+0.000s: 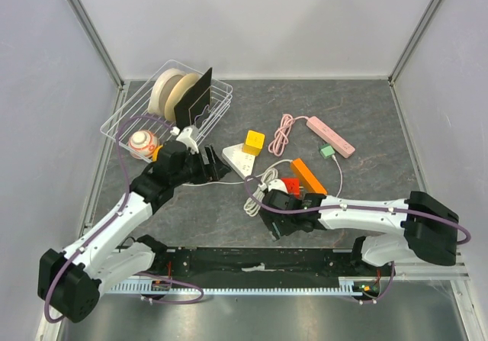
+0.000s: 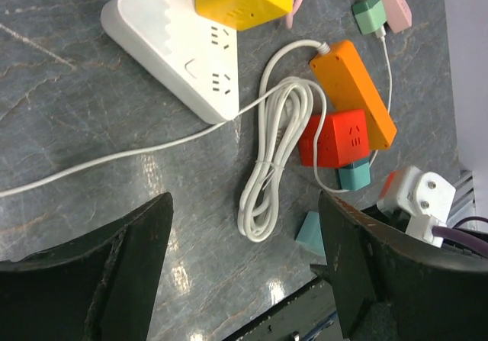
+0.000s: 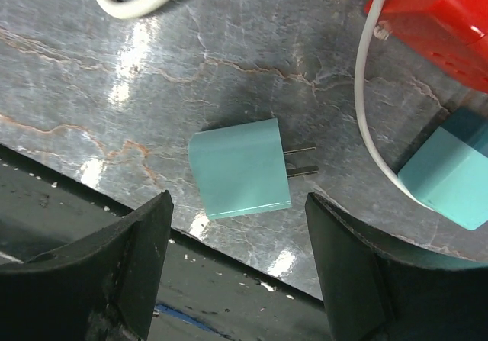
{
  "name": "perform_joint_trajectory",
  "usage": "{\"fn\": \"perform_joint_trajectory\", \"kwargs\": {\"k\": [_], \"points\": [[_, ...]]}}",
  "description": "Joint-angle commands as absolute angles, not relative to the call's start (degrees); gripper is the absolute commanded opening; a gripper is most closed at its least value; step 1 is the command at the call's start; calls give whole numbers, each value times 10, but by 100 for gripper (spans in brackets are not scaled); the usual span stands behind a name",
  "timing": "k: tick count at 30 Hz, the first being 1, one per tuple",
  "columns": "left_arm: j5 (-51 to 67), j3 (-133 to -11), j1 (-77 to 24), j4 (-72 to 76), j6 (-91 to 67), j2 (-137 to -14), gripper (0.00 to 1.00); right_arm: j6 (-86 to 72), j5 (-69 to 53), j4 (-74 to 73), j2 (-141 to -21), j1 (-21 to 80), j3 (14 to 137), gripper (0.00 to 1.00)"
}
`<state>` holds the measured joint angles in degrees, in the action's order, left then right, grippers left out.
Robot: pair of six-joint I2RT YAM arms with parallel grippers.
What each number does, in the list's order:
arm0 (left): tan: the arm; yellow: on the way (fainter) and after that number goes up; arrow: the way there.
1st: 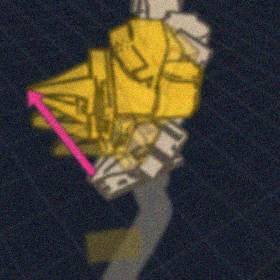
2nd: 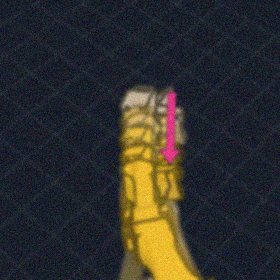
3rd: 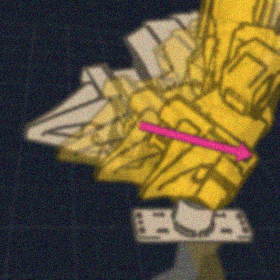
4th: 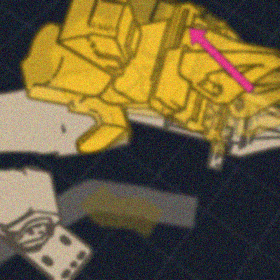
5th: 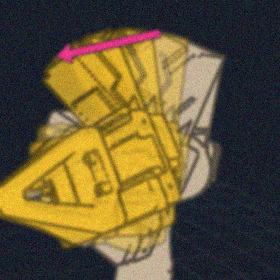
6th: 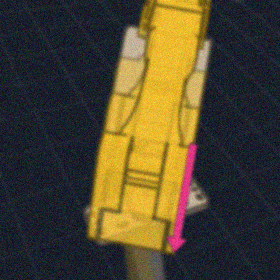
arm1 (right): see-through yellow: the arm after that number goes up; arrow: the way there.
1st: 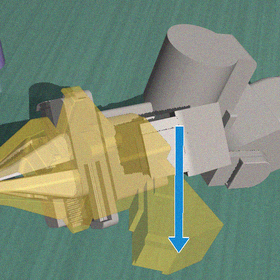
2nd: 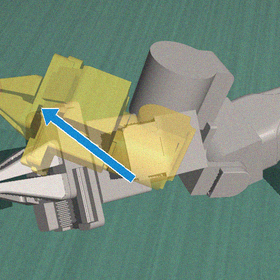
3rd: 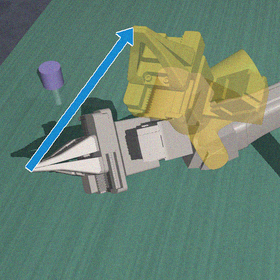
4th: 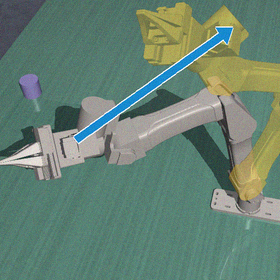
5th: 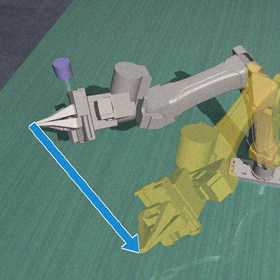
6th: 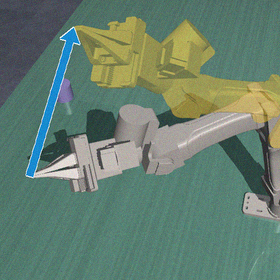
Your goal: Insert the plug
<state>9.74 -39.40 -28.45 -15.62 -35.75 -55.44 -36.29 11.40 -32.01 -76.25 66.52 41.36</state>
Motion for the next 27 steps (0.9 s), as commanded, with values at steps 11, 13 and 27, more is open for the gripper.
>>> {"fn": "perform_joint_trajectory", "kwargs": {"k": [11, 13, 27], "points": [[150, -352, -282, -161, -366, -514, 83, -357, 149, -288, -796, 680, 439, 64], [161, -350, -282, -157, -367, -518, 83, -357, 142, -286, -800, 680, 437, 57], [293, -303, -325, 16, -492, -578, 83, -319, 129, -200, -691, 680, 444, 13]]}}
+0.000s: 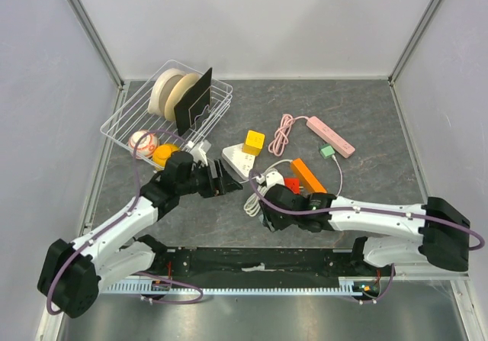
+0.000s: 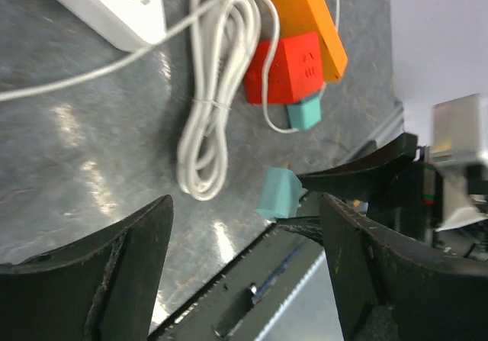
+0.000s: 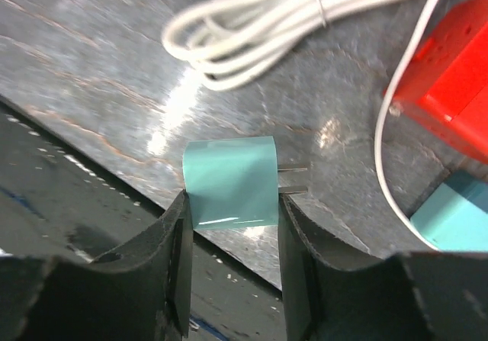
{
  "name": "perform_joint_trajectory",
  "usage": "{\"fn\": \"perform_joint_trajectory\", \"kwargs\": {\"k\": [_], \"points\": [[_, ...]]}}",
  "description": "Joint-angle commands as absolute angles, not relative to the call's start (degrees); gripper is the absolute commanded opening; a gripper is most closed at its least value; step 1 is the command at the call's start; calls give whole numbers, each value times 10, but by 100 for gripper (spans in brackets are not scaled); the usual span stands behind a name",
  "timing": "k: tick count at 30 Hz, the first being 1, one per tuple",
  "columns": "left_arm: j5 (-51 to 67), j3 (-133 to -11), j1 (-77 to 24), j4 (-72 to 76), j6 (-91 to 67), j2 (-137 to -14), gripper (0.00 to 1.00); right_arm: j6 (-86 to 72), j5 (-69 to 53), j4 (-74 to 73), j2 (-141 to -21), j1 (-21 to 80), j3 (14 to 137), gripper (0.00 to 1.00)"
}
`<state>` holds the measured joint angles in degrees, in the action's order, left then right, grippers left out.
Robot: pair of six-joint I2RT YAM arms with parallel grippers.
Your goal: Insert the plug
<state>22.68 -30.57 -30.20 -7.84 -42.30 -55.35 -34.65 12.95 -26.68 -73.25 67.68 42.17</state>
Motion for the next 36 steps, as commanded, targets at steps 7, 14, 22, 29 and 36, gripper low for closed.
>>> {"fn": "perform_joint_trajectory", "kwargs": {"k": [7, 14, 22, 29, 36], "points": [[302, -315, -396, 44, -519, -630, 84, -277, 113, -143, -657, 680, 438, 13], [297, -309, -417, 57, -544, -668, 75, -256, 113, -118, -625, 680, 430, 13], [303, -318, -424, 70, -561, -680, 39, -250, 114, -110, -630, 680, 423, 13], [323, -312, -425, 57, -566, -686, 30, -233, 136, -105, -631, 680, 427, 12], [344, -319, -425, 39, -552, -696, 43, -214, 135, -108, -645, 680, 437, 12]]}}
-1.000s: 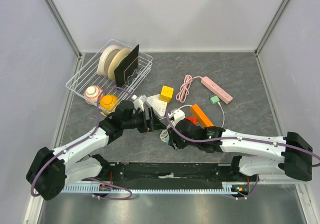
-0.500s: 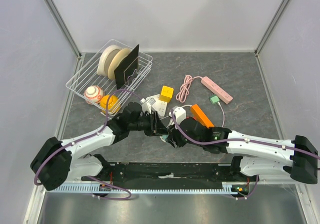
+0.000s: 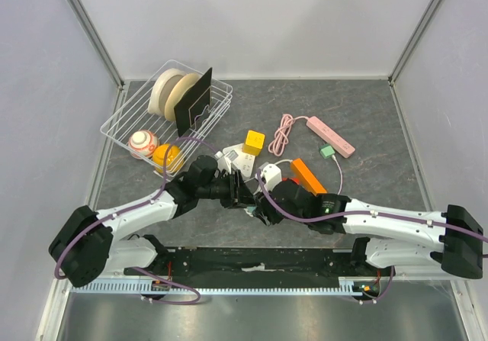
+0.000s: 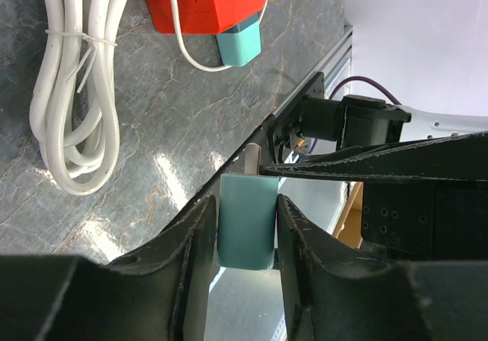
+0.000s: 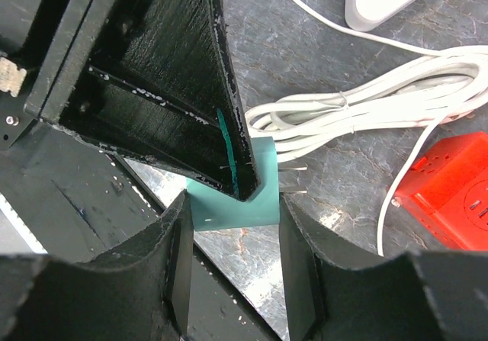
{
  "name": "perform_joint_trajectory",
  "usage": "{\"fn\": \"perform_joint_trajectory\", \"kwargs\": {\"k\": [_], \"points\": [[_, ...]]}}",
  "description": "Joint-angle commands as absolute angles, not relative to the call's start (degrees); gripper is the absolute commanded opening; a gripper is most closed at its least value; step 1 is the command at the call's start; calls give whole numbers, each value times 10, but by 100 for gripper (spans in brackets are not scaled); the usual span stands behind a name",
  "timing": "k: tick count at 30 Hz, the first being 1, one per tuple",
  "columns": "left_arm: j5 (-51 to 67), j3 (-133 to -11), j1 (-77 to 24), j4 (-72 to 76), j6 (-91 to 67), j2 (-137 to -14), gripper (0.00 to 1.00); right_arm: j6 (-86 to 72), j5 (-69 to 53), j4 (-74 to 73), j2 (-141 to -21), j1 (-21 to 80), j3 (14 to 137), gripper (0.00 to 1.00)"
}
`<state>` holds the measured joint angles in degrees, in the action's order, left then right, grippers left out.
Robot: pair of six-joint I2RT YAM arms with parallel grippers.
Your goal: Insert the plug
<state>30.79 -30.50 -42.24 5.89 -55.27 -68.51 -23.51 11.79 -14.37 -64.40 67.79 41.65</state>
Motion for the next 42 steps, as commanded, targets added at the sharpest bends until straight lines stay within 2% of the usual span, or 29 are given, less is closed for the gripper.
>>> {"fn": "perform_joint_trajectory", "kwargs": {"k": [1, 4, 5, 6, 7, 8, 10, 11, 14, 17, 22, 29, 36, 42], "points": [[345, -321, -425, 37, -551, -700, 40, -211, 136, -108, -645, 680, 437, 12], [345, -324, -425, 37, -551, -701, 19, -205, 139, -110, -644, 680, 435, 12], [343, -325, -425, 38, -553, -700, 7, -204, 137, -110, -644, 680, 434, 13], [337, -325, -425, 37, -555, -699, 2, -200, 137, -111, -644, 681, 435, 17], [331, -327, -425, 37, -562, -696, 2, -200, 137, -112, -645, 680, 436, 22], [326, -326, -425, 38, -567, -693, 2, -197, 135, -114, -646, 680, 438, 35], [315, -325, -420, 40, -591, -693, 2, -184, 135, -122, -646, 680, 447, 48], [315, -326, -418, 40, -602, -698, 2, -178, 136, -126, -643, 681, 453, 59], [324, -337, -396, 18, -637, -707, 2, -145, 165, -141, -635, 694, 471, 75], [319, -358, -381, -24, -650, -708, 2, -103, 212, -149, -631, 715, 485, 83], [309, -416, -346, -124, -643, -718, 2, -36, 295, -156, -648, 757, 507, 85], [327, -473, -330, -156, -642, -730, 2, 59, 469, -145, -728, 825, 538, 80], [345, -487, -328, -158, -650, -737, 2, 112, 549, -90, -786, 843, 534, 69], [355, -487, -328, -157, -657, -735, 2, 143, 552, -39, -807, 842, 523, 62]]}}
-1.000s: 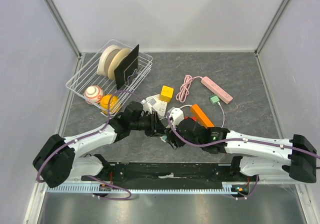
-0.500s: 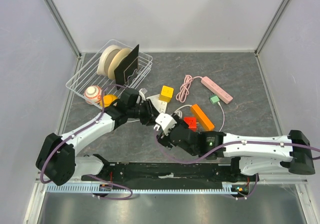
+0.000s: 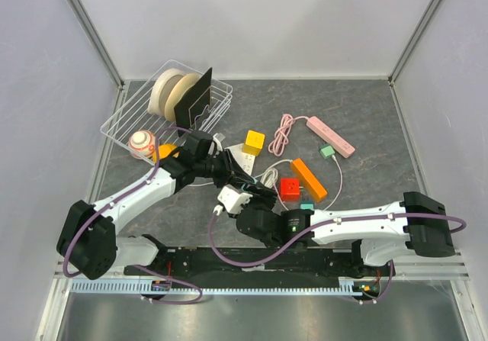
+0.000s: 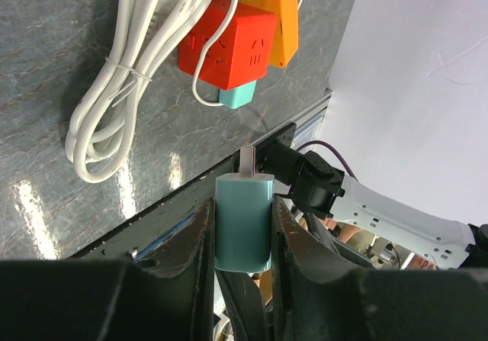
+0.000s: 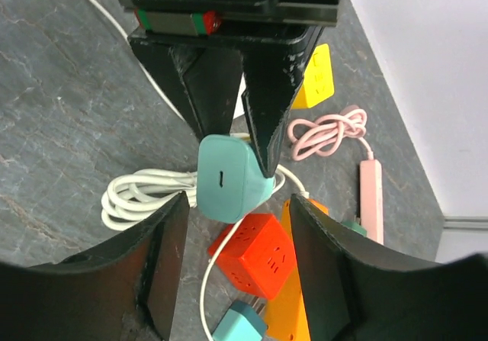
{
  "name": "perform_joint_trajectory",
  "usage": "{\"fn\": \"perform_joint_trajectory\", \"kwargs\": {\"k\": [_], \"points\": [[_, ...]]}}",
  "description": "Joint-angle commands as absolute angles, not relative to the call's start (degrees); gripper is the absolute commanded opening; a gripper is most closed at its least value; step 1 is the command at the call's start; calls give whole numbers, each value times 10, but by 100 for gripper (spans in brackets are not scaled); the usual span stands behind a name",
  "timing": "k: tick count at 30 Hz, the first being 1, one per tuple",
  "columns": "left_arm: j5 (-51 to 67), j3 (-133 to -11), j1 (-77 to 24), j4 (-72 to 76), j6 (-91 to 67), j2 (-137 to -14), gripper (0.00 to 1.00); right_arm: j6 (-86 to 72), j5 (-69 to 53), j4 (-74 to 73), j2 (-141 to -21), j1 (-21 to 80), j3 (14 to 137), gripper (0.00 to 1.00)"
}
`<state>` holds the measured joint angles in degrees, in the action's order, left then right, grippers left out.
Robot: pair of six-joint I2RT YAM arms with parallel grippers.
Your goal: Insert the plug
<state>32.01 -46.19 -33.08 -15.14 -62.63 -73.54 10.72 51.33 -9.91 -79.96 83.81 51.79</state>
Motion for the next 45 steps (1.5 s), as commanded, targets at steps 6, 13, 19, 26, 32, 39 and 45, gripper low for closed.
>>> {"fn": "perform_joint_trajectory", "kwargs": {"k": [6, 13, 19, 26, 32, 39, 45], "points": [[363, -488, -328, -157, -663, -732, 2, 167, 560, -18, -850, 843, 531, 56], [366, -491, -325, -158, -665, -732, 2, 163, 574, -30, -868, 844, 526, 56], [367, -494, -325, -157, -664, -731, 2, 179, 597, -9, -881, 843, 520, 30], [360, -496, -320, -158, -650, -723, 27, 157, 584, -22, -873, 843, 532, 0], [291, -533, -289, -208, -574, -707, 79, 101, 549, -68, -834, 841, 533, 0], [163, -616, -259, -260, -408, -711, 87, 3, 453, -110, -789, 786, 525, 0], [78, -649, -251, -229, -304, -773, 89, -110, 319, -106, -746, 696, 512, 0]]}}
